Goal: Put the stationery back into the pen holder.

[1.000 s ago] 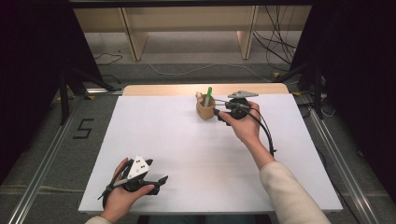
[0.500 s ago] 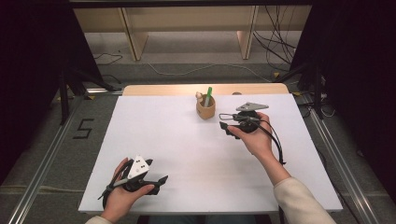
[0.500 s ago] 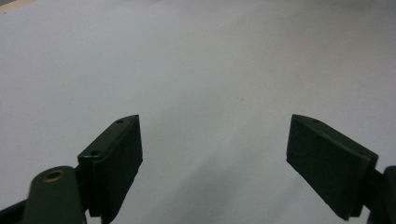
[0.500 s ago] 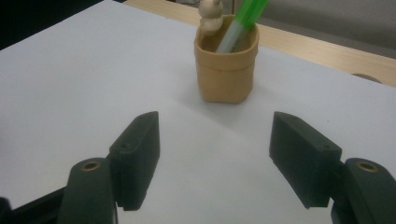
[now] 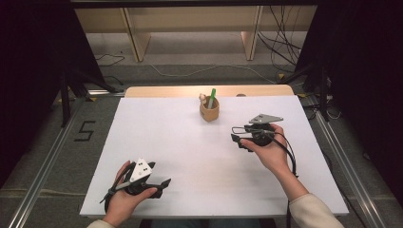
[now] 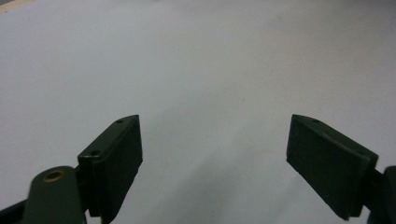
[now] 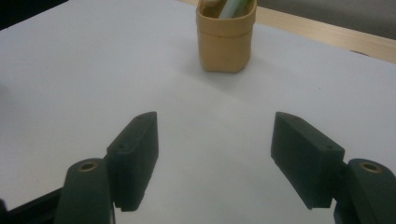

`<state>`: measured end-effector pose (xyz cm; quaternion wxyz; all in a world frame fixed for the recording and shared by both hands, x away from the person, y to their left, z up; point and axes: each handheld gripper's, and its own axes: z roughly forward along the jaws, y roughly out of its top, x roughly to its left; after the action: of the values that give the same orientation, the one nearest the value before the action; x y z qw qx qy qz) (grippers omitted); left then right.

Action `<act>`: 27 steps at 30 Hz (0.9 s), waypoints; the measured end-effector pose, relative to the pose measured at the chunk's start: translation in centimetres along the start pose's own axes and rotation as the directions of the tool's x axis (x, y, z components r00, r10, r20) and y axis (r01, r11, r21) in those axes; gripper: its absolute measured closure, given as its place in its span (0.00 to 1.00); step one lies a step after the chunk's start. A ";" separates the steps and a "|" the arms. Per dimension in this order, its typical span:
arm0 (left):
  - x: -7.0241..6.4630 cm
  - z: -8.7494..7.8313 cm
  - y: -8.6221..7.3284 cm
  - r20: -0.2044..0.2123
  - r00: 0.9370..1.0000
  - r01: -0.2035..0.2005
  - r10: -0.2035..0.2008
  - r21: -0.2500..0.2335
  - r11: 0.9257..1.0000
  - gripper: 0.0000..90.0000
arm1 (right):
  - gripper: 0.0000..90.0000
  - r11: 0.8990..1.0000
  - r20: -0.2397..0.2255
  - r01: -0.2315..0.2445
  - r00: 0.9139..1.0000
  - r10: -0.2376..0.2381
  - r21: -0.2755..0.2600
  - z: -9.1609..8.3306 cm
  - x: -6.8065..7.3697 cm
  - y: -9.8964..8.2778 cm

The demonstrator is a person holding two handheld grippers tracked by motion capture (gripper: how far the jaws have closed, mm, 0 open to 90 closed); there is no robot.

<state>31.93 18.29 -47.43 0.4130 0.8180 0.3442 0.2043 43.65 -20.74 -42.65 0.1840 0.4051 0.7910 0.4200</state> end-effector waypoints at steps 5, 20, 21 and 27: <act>0.0 0.0 0.0 0.002 1.000 0.004 -0.004 -0.001 1.000 0.20 | 0.36 1.000 -0.006 0.003 1.000 -0.003 0.002 -0.6 0.1 -0.6; 0.0 0.0 0.0 0.000 1.000 0.001 -0.001 0.003 1.000 0.20 | 0.35 1.000 -0.017 0.016 1.000 -0.016 0.000 -3.1 0.6 -2.8; 0.0 0.0 0.0 0.001 1.000 -0.003 0.003 0.005 1.000 0.20 | 0.35 1.000 -0.018 0.019 1.000 -0.019 0.001 -3.3 0.6 -3.0; -0.1 0.0 0.0 0.000 1.000 0.000 0.000 0.006 1.000 0.20 | 0.35 1.000 -0.012 0.017 1.000 -0.017 0.002 -4.2 0.4 -4.0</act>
<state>31.86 18.21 -47.49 0.4106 0.8192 0.3450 0.2034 38.78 -23.85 -43.43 0.1824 0.3960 0.7959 0.4201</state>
